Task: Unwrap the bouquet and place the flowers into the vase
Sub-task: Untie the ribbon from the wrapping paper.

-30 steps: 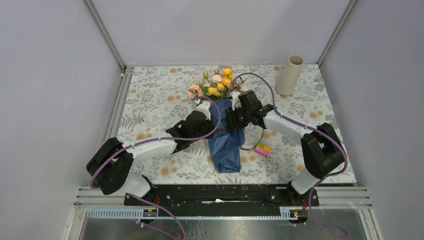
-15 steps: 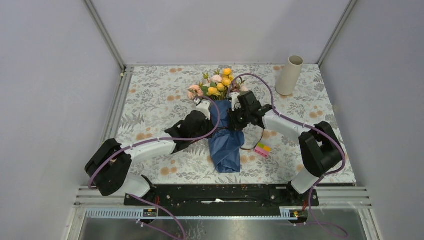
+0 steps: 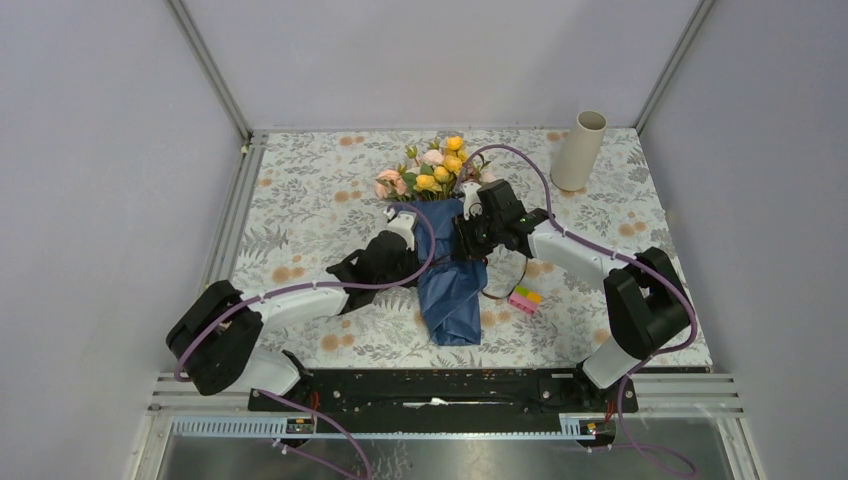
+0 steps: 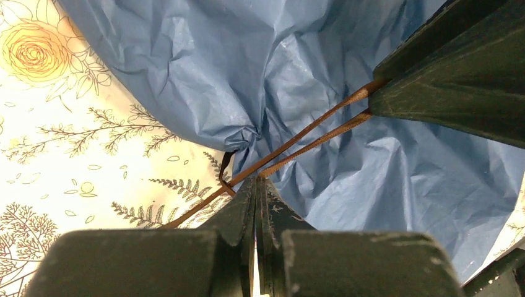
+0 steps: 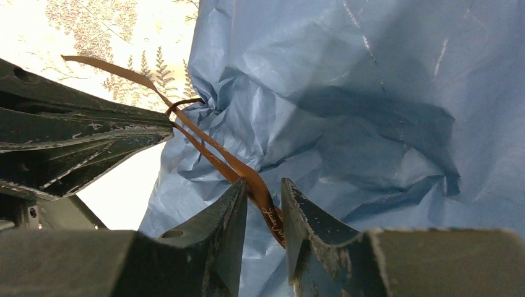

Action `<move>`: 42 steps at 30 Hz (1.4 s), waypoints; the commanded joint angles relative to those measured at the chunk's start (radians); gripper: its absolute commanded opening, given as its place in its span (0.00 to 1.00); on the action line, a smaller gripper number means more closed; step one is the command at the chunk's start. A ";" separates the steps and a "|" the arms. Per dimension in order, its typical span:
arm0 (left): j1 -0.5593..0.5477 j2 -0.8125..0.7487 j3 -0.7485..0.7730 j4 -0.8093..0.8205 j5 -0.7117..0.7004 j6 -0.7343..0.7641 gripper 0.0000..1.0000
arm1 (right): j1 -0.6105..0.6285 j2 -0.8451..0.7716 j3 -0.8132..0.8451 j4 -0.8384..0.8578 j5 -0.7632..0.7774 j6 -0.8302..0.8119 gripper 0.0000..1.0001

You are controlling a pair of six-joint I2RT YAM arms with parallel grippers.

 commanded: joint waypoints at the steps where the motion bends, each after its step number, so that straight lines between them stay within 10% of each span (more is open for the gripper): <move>1: 0.003 -0.025 -0.011 0.033 0.001 -0.011 0.00 | 0.000 -0.020 0.020 0.017 -0.042 0.021 0.35; 20: 0.005 -0.046 -0.011 0.002 -0.068 -0.062 0.00 | 0.000 -0.091 -0.053 0.125 0.086 0.096 0.01; 42: 0.150 -0.110 -0.113 -0.073 -0.155 -0.157 0.00 | 0.000 -0.434 -0.351 0.282 0.490 0.232 0.00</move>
